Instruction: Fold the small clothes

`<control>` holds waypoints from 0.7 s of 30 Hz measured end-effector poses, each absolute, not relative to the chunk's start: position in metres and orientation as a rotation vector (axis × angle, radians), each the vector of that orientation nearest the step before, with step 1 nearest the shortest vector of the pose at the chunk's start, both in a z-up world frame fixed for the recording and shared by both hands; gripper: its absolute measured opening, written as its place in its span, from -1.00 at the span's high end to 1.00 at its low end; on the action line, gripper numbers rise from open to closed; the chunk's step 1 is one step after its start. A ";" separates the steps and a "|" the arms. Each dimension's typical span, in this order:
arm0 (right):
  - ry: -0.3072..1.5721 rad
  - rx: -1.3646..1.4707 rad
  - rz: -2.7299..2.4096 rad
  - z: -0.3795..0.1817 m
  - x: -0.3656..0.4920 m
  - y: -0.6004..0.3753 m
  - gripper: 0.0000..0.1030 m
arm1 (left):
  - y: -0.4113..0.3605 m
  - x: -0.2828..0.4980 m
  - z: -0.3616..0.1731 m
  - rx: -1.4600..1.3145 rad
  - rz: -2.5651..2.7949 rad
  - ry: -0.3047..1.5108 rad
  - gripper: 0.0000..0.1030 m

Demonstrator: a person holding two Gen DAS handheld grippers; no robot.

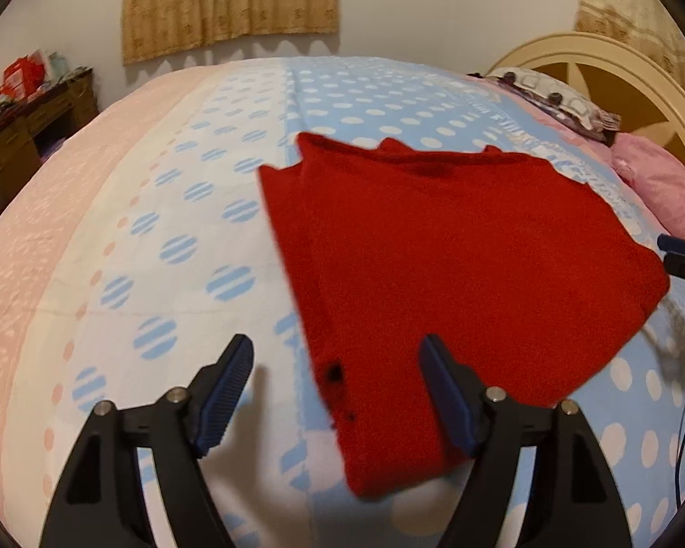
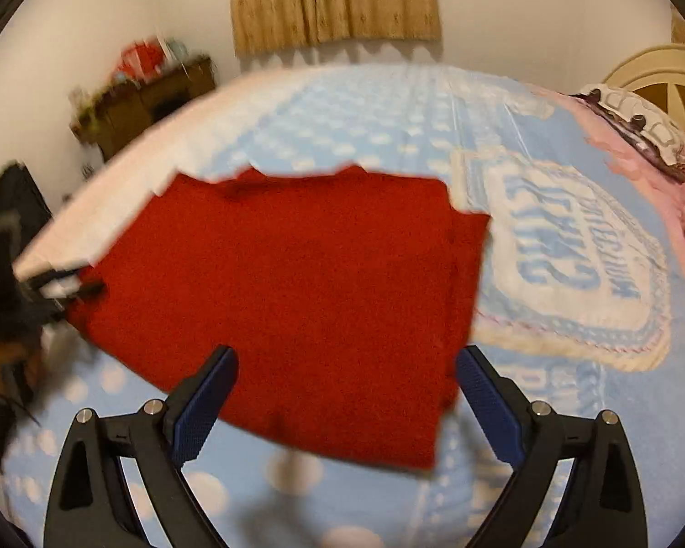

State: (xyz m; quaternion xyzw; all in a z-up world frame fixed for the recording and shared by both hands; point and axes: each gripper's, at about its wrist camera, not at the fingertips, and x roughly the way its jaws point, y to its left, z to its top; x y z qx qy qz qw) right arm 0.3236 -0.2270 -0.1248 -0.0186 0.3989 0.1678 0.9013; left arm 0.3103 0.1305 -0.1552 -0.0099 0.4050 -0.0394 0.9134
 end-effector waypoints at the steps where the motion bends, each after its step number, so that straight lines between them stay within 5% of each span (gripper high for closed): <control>1: 0.836 -0.027 0.377 -0.127 0.326 -0.224 -0.88 | 0.133 0.309 -0.157 -0.033 -0.069 0.838 -0.56; 4: 0.937 -0.037 0.381 -0.154 0.338 -0.215 -0.88 | 0.141 0.311 -0.168 -0.067 -0.057 0.900 -0.82; 16: 0.922 -0.165 0.408 -0.142 0.337 -0.140 -0.88 | 0.153 0.298 -0.171 -0.167 -0.071 0.877 -0.87; 21: 0.976 -0.252 0.378 -0.178 0.338 -0.102 -0.90 | 0.154 0.296 -0.171 -0.160 -0.067 0.869 -0.88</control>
